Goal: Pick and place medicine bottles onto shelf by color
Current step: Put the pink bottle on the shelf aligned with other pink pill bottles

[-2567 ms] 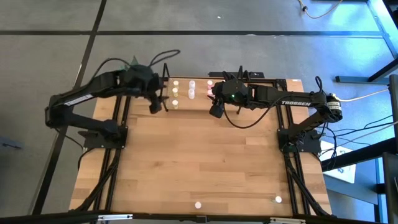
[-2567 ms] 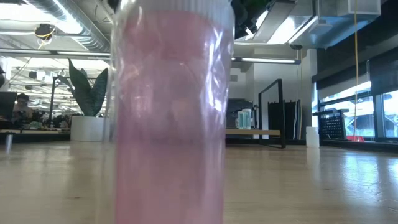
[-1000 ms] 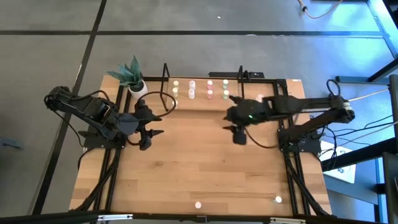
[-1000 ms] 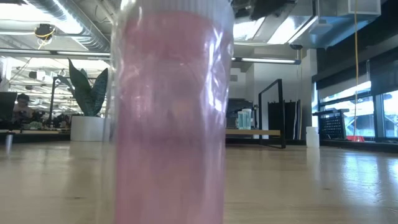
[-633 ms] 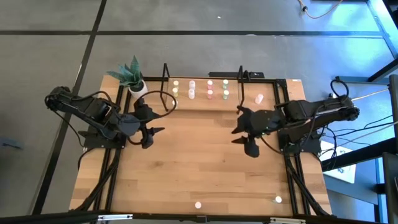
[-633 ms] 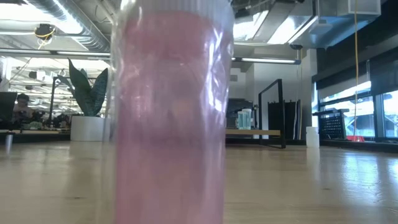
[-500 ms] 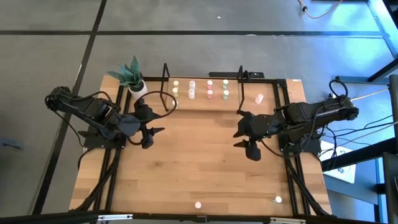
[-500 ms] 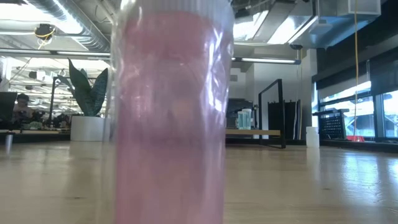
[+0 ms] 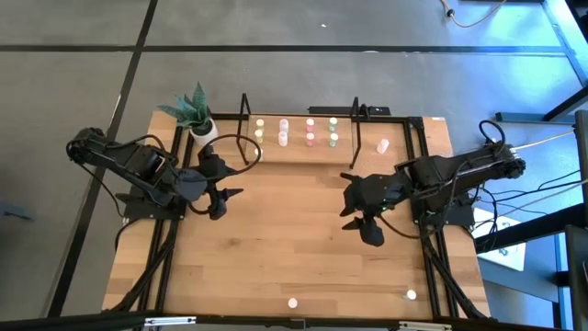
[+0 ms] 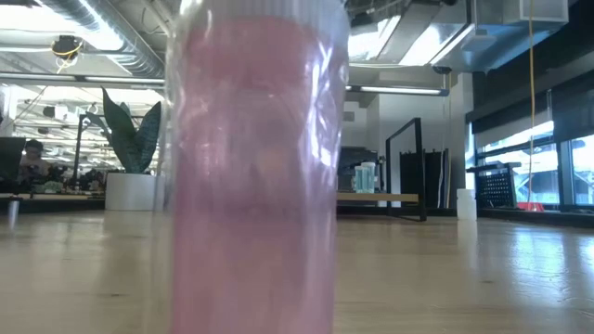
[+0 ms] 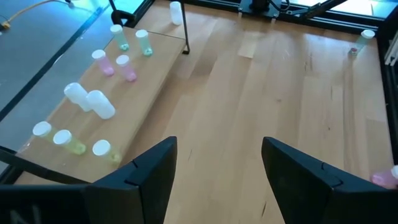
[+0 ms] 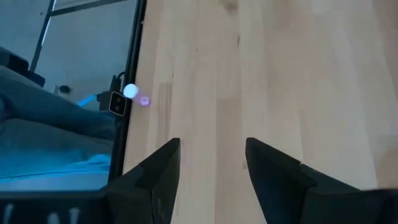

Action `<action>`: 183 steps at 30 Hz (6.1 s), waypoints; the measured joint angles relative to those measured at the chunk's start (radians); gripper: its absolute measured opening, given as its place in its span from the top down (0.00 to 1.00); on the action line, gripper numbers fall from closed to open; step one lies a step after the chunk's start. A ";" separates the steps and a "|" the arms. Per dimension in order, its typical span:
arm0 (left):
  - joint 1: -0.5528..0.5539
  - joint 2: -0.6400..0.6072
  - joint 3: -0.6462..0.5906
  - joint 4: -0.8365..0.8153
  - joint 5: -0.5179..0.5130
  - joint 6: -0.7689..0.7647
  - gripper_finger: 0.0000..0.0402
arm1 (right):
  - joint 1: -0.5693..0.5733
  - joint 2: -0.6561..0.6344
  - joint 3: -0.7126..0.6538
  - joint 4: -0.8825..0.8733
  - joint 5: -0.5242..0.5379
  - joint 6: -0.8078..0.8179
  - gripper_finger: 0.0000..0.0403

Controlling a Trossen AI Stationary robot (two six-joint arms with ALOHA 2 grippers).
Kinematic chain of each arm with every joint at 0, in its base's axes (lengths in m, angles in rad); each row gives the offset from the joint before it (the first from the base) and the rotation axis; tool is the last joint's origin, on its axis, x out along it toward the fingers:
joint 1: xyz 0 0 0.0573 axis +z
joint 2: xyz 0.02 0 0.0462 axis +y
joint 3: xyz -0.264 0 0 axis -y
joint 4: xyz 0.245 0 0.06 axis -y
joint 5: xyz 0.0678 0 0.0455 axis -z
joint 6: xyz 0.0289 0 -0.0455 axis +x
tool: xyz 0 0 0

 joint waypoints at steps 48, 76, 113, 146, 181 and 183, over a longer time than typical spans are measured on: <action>-0.038 0.038 0.000 0.004 0.066 -0.002 0.43 | 0.023 0.113 0.000 0.146 -0.130 -0.213 0.39; -0.320 0.460 0.000 0.430 0.116 -0.076 0.43 | 0.112 0.113 0.000 0.183 -0.048 -0.287 0.38; -0.364 0.757 0.000 0.779 0.170 0.062 0.43 | 0.156 0.113 0.000 0.218 -0.050 -0.385 0.38; -0.352 0.925 0.000 0.962 0.184 0.027 0.43 | 0.156 0.113 0.000 0.265 0.177 -0.386 0.38; -0.345 0.929 0.000 0.976 0.188 0.033 0.43 | 0.156 0.113 0.000 0.266 0.176 -0.386 0.38; -0.345 0.929 0.000 0.973 0.188 0.035 0.43 | 0.156 0.113 0.000 0.266 0.175 -0.386 0.38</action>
